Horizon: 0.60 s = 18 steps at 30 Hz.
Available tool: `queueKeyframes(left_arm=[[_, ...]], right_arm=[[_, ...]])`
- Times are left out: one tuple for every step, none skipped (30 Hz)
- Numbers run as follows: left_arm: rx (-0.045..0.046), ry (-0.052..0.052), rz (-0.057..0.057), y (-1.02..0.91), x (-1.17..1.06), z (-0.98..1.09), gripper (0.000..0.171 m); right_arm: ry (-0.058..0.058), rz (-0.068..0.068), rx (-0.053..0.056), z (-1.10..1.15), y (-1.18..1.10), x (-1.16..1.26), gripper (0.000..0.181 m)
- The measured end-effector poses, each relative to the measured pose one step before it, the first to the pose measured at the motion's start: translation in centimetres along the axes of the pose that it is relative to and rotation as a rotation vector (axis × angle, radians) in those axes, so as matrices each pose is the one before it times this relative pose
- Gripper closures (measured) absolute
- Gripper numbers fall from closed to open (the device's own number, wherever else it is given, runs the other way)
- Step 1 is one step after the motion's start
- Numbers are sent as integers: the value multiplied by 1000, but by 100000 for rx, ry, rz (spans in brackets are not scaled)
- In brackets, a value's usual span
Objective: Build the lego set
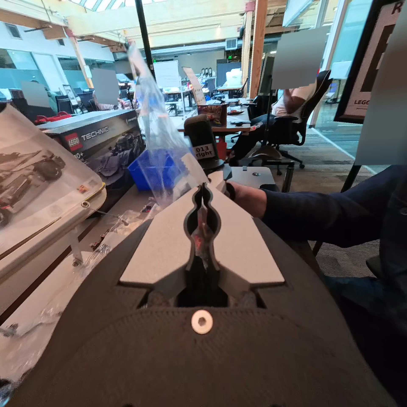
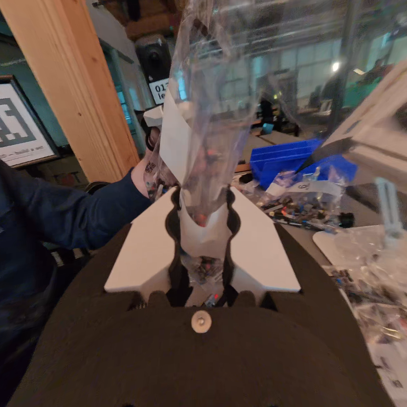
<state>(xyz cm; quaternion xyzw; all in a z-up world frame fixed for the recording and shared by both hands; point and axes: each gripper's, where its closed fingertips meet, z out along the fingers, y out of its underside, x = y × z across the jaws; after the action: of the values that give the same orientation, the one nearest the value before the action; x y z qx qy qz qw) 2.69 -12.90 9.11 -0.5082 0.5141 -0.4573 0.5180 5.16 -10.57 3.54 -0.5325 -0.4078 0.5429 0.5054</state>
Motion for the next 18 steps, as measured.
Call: queueKeyframes(left_arm=[[2385, 977, 612, -213, -67, 157, 171], [2018, -84, 564, -157, -256, 61, 171], [1241, -61, -381, -17, -321, 92, 171], [550, -223, -307, 130, -339, 192, 171], [-251, -661, 89, 291, -377, 292, 171], [934, 103, -456, 126, -277, 240, 171], [1864, 208, -1180, -5, -272, 153, 171], [2398, -202, -580, -72, -286, 119, 171], [1869, 135, -16, -11, -187, 133, 170], [1991, 15, -503, -1, -211, 76, 166], [2618, -961, -1022, -61, -379, -8, 163], [2544, -1371, -165, -11, -391, -82, 160], [1899, -1300, 136, 146, -371, -115, 157], [1229, -1949, -794, 305, -481, -80, 154], [-1091, -2670, -10, 710, -508, 51, 152], [-2980, -2552, 1570, 1055, -401, 208, 152], [-1992, -2599, 1262, 965, -362, 289, 151], [-810, -949, -911, 759, -191, 295, 149]], right_arm=[[1950, -762, 1592, -532, -354, 225, 154], [-840, 431, 1735, -536, -380, -90, 165], [-621, 691, 959, -418, -299, -34, 170], [1337, -424, -201, -290, -119, 182, 176], [2037, -1146, -727, -223, -23, 224, 181], [1524, -827, -1059, -202, 14, 168, 181], [1071, -512, -238, -306, -181, 99, 181], [1578, -1682, 211, -328, -313, 61, 181], [1639, -1393, -935, -260, -188, 29, 181], [1759, -802, -1180, -271, -116, 115, 181], [2726, -663, 174, -368, -282, 267, 181], [3059, 97, 1121, -477, -430, 375, 181], [1958, 683, 566, -541, -421, 283, 181], [1334, -436, -254, -605, -333, 199, 181], [2213, -1221, -670, -717, -334, 311, 181], [2742, -1344, -1410, -824, -305, 434, 181], [2502, -1567, -2198, -968, -249, 414, 181], [2911, -2054, -2886, -1123, -248, 476, 181]])
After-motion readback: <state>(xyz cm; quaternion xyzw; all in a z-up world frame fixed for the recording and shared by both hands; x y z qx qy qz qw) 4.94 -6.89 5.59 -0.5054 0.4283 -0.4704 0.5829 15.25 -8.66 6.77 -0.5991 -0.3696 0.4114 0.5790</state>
